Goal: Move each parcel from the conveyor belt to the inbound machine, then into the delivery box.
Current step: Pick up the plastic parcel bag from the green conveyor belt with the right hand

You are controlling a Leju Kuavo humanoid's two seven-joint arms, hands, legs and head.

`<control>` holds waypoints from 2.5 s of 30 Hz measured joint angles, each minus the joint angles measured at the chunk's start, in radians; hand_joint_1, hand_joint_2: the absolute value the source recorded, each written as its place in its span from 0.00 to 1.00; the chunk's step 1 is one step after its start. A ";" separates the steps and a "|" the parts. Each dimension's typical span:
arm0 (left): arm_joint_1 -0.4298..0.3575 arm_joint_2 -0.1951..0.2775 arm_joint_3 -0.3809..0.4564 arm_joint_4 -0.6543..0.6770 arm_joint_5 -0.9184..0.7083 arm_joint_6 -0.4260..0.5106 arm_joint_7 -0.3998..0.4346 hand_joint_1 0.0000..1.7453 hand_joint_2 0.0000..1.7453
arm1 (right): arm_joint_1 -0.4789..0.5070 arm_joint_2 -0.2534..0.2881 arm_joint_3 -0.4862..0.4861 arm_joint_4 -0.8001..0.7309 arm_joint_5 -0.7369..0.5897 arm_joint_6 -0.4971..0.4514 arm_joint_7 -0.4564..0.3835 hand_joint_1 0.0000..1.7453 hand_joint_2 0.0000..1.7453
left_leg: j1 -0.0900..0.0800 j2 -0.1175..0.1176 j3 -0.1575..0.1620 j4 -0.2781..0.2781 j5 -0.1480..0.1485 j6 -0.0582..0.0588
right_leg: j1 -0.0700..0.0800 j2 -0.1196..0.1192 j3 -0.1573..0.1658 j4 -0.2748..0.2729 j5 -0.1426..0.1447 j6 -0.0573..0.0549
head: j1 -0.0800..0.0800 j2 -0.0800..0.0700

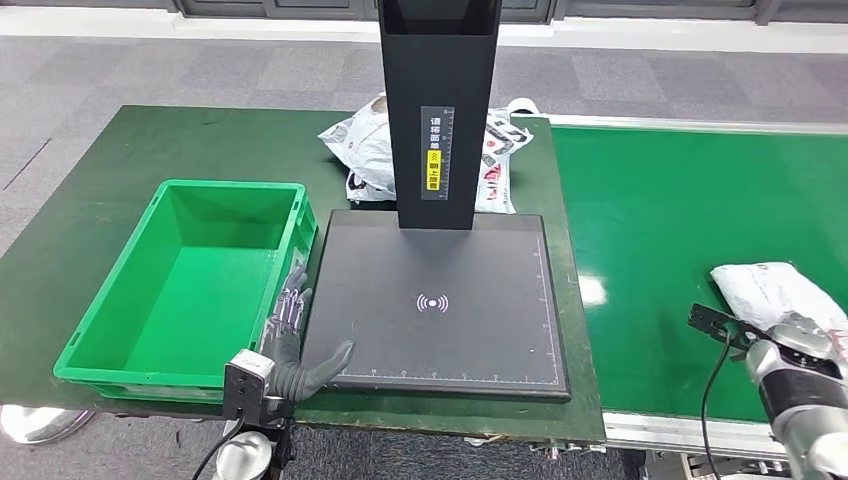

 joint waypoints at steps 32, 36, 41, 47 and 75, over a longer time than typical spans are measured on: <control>-0.002 -0.006 0.008 0.022 -0.009 0.000 -0.008 0.00 1.00 | 0.049 0.008 0.009 0.020 -0.033 0.012 -0.095 0.00 1.00 | 0.000 0.000 0.000 0.000 0.000 0.000 | 0.000 0.000 -0.001 0.000 0.000 0.000 | 0.000 0.000; -0.001 -0.006 0.009 0.022 -0.009 0.000 -0.009 0.00 1.00 | 0.067 0.009 0.009 0.023 -0.039 0.014 -0.118 0.00 1.00 | 0.000 0.000 0.000 0.000 0.000 0.000 | 0.000 0.000 0.000 0.000 0.000 0.000 | 0.000 0.000; -0.001 -0.006 0.010 0.022 -0.009 0.000 -0.009 0.00 1.00 | 0.083 0.012 0.004 0.023 -0.051 0.024 -0.149 0.00 1.00 | 0.000 0.000 0.000 0.000 0.000 0.000 | 0.000 0.000 0.000 0.000 0.000 0.000 | 0.000 0.000; -0.001 -0.006 0.012 0.022 -0.009 0.000 -0.009 0.00 1.00 | 0.089 0.016 0.003 0.023 -0.054 0.025 -0.163 0.00 1.00 | 0.000 0.000 0.000 0.000 0.000 0.000 | 0.000 0.000 0.000 0.000 0.000 0.000 | 0.000 0.000; 0.007 -0.005 0.021 0.018 -0.002 0.002 -0.009 0.00 1.00 | 0.090 0.035 -0.005 0.023 -0.064 0.040 -0.190 0.00 1.00 | 0.000 0.000 0.001 0.000 0.000 0.000 | 0.000 0.000 0.002 0.000 0.000 0.000 | 0.000 0.000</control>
